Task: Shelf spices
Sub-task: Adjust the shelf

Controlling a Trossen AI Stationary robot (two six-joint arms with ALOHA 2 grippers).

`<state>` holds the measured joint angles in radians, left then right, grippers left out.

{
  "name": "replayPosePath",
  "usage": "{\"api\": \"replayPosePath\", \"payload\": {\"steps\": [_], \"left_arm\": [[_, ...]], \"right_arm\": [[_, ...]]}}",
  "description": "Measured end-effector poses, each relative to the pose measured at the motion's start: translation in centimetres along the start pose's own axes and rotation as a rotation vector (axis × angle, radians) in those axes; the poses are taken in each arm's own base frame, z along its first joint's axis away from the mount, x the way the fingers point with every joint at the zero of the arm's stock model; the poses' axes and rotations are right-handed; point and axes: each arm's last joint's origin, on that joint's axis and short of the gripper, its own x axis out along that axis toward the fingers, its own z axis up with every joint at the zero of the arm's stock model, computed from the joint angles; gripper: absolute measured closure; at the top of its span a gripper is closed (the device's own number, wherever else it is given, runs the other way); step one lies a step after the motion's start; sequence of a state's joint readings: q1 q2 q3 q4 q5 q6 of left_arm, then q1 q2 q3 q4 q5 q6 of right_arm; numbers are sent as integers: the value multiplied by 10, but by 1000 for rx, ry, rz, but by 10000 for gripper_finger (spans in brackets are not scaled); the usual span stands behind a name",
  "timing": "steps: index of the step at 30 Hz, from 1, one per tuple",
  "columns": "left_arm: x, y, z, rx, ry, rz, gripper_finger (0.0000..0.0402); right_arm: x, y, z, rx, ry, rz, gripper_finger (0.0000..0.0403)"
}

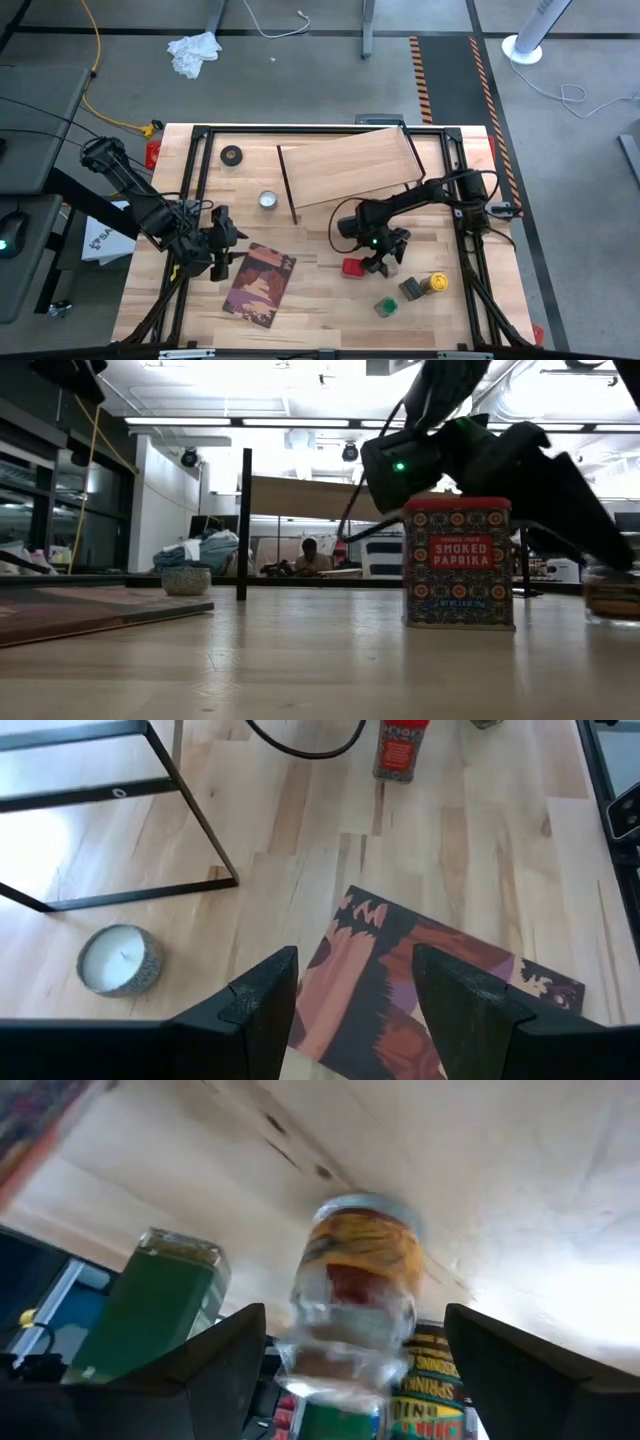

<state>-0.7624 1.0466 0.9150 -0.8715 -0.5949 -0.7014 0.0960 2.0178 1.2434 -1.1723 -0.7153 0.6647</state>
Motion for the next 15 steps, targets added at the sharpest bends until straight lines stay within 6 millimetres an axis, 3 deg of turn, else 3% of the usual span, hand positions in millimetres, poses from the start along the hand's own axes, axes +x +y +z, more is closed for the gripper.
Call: {"api": "replayPosePath", "payload": {"steps": [8, 11, 15], "left_arm": [[1, 3, 2, -28, -28, 42, 206], [2, 4, 3, -48, -31, 50, 206], [3, 7, 6, -64, -51, 74, 206]], "right_arm": [[-46, 19, -21, -127, -120, -192, 99], [-70, 31, -44, -142, -229, -268, 98], [-96, 48, -90, -66, -487, -388, 100]]}}
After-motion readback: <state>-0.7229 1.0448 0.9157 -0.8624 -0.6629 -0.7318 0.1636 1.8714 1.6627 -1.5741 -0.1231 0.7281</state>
